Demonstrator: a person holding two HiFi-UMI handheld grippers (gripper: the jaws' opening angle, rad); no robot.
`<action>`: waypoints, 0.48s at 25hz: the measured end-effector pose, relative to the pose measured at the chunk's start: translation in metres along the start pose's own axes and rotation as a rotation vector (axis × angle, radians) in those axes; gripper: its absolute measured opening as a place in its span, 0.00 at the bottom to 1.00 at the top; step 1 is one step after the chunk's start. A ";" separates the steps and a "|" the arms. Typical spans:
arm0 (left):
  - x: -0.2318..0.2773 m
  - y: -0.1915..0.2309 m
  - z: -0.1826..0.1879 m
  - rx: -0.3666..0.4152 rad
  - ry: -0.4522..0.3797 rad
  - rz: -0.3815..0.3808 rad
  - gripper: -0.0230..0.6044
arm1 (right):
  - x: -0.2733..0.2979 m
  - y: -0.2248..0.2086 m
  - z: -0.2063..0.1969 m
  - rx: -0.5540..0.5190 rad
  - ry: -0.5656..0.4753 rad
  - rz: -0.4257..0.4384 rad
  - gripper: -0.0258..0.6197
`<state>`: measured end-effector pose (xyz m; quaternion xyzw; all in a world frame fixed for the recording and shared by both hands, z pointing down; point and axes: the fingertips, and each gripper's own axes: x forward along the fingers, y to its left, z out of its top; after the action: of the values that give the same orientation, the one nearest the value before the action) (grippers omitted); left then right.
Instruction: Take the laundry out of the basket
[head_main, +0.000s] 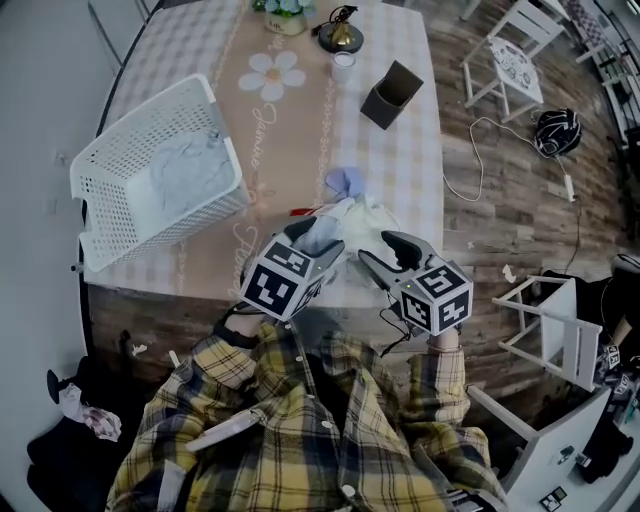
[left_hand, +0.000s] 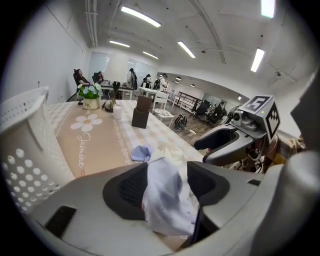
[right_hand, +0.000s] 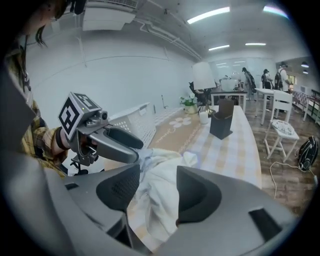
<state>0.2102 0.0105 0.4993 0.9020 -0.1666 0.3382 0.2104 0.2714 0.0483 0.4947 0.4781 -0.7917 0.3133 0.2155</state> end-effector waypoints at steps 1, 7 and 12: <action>-0.006 -0.001 0.004 0.001 -0.016 0.002 0.49 | -0.004 0.002 0.008 -0.003 -0.027 -0.002 0.43; -0.048 -0.007 0.047 -0.034 -0.185 -0.023 0.49 | -0.026 0.021 0.065 -0.004 -0.224 0.024 0.42; -0.095 -0.006 0.085 -0.060 -0.360 -0.041 0.49 | -0.039 0.049 0.115 -0.049 -0.358 0.073 0.32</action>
<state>0.1910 -0.0109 0.3751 0.9444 -0.1932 0.1619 0.2111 0.2399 0.0088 0.3739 0.4916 -0.8417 0.2116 0.0711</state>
